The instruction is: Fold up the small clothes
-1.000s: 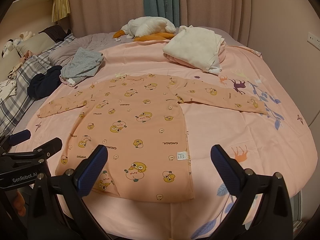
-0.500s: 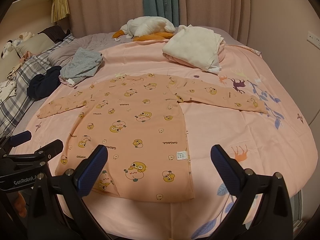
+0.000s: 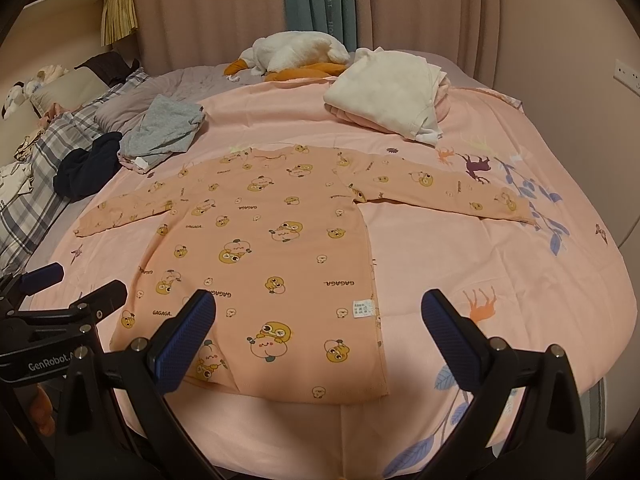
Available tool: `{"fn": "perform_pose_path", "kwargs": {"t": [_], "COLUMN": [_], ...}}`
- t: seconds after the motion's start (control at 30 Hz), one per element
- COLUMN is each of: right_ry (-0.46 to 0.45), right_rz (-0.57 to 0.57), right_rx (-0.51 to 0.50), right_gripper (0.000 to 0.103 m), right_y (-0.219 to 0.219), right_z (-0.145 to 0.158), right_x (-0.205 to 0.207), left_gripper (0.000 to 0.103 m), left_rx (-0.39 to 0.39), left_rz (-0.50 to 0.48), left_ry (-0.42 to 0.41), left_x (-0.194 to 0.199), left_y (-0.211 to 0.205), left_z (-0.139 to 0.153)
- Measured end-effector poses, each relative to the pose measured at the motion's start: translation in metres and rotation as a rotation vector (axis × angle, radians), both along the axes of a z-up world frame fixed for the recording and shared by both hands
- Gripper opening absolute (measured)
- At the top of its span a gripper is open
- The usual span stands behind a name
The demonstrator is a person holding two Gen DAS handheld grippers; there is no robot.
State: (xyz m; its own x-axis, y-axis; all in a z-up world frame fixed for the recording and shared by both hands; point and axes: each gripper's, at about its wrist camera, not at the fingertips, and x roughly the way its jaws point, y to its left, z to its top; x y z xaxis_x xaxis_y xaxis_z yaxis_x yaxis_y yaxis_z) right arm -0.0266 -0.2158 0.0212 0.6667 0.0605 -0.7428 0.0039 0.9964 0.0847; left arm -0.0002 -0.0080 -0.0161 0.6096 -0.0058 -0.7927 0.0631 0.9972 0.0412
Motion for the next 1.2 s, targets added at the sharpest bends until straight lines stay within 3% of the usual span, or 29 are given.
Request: {"fn": "perform_pose_path", "kwargs": {"t": [0.93,1.03,1.13,1.2], "right_ry": [0.013,0.004,0.018,0.026], "right_rz": [-0.011,0.01,0.028,-0.034], "right_rx": [0.021,0.133,0.352,0.47], "right_gripper": [0.103,0.103,0.103,0.103], "right_y": [-0.007,-0.019,-0.049,-0.082], "right_z": [-0.008,-0.012,-0.031,-0.053], "right_x": [0.001,0.005,0.013,0.021], "left_gripper": [0.103,0.103,0.103,0.103], "left_rx": [-0.007,-0.057,-0.154,-0.233], "left_rz": [-0.004,-0.011,-0.043,-0.069], "left_ry": [0.002,0.004,0.038,0.07], "left_x": [-0.002,0.005,0.019,0.029], "left_y": [0.0,0.0,0.001,0.001], "left_z": [-0.005,-0.011,-0.026,-0.036]}}
